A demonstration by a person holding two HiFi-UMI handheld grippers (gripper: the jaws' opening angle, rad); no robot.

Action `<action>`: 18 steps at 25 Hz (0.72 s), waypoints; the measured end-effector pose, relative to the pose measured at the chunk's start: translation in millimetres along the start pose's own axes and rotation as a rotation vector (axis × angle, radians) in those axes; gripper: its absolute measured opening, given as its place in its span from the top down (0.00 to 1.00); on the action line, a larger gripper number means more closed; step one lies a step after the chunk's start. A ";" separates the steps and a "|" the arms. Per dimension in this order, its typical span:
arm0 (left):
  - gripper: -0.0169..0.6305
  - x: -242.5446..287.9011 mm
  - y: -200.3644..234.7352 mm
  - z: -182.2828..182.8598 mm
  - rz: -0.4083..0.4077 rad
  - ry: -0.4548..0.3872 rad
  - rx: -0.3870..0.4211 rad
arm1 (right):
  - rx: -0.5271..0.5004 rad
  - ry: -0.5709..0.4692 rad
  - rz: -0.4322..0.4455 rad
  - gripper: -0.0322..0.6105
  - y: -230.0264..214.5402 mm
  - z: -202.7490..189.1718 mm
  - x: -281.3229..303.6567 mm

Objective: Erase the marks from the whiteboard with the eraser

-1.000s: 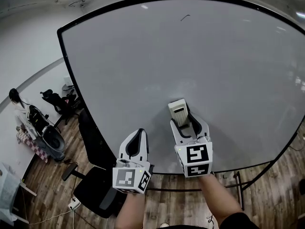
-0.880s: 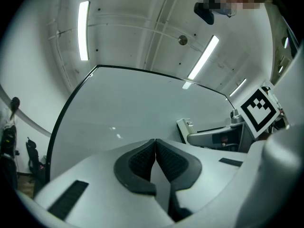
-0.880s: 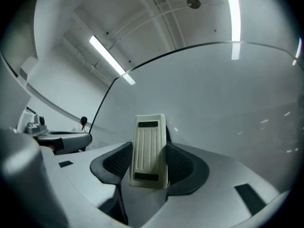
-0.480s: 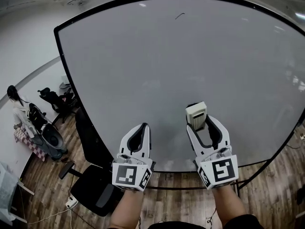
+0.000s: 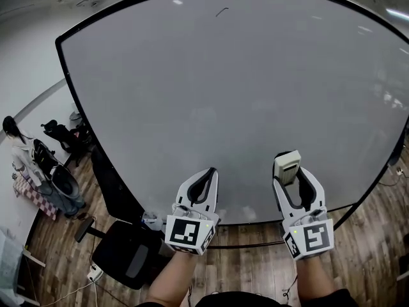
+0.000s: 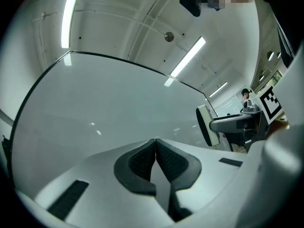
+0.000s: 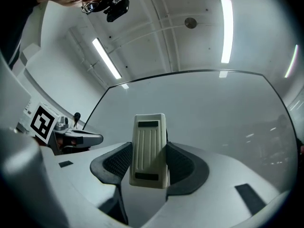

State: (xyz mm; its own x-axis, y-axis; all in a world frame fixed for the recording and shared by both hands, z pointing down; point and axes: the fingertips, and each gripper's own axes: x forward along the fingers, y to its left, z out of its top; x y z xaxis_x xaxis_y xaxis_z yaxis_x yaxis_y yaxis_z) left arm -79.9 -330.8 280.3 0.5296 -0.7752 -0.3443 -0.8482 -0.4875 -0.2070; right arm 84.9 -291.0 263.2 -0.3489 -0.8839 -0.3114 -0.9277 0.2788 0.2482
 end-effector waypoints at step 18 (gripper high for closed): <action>0.94 7.9 -22.6 -14.4 -0.031 0.029 -0.042 | -0.014 0.030 -0.040 0.57 -10.5 -16.0 -12.9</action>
State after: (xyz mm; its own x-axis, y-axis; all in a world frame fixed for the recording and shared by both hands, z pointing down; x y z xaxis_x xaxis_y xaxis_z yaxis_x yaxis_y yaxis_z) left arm -56.5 -331.7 295.5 0.5560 -0.7705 -0.3118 -0.8307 -0.5274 -0.1782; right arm 101.2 -288.6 279.3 -0.3069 -0.9053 -0.2938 -0.9389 0.2375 0.2492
